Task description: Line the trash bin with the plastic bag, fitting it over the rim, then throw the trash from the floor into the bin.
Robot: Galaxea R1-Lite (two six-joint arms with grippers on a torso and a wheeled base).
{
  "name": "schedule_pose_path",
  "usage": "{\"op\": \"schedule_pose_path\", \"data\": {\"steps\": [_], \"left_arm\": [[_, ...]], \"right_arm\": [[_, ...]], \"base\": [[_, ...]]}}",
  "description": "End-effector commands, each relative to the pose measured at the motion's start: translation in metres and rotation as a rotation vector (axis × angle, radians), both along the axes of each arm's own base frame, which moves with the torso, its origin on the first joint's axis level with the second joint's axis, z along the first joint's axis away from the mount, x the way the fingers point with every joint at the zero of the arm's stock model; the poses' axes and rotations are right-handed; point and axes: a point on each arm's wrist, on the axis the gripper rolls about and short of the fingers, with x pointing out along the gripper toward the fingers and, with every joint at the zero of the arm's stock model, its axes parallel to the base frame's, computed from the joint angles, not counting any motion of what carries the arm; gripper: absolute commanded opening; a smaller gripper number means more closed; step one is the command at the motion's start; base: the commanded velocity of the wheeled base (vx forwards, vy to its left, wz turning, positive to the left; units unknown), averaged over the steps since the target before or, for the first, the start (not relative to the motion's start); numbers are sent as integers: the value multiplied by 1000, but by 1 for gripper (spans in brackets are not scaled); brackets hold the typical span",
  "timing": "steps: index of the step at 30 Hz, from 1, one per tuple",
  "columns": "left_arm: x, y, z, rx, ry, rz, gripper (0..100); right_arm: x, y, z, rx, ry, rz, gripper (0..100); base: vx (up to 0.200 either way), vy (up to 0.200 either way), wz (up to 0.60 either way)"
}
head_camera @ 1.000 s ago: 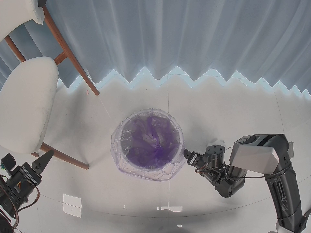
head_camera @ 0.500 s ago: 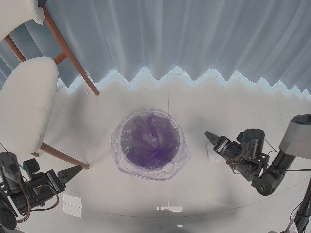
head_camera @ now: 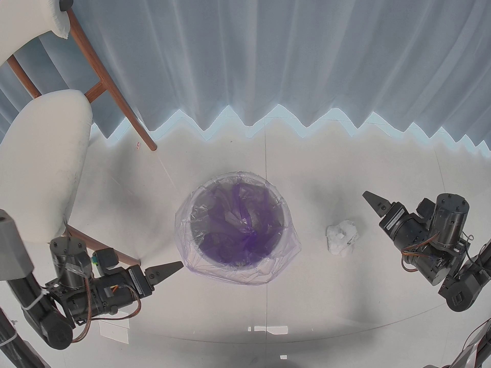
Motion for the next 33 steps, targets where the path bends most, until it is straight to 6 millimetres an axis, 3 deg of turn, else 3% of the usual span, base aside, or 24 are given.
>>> {"op": "schedule_pose_path", "data": {"steps": [1, 8, 23, 28, 33], "left_arm": [[10, 0, -77, 140, 185, -70, 100], [21, 5, -79, 137, 153, -45, 100], [72, -4, -93, 78, 70, 5, 100], [97, -9, -94, 15, 40, 81, 100], [101, -12, -99, 17, 40, 84, 100]], "right_arm": [[-13, -9, 6, 10, -11, -13, 100], [-11, -8, 5, 8, -5, -13, 100], [-9, -6, 1, -1, 7, -11, 100], [-8, -7, 1, -4, 9, -14, 100], [-7, -6, 0, -9, 10, -13, 100]], "base": [[0, 0, 0], [0, 0, 0], [0, 0, 0], [0, 0, 0], [0, 0, 0]]}}
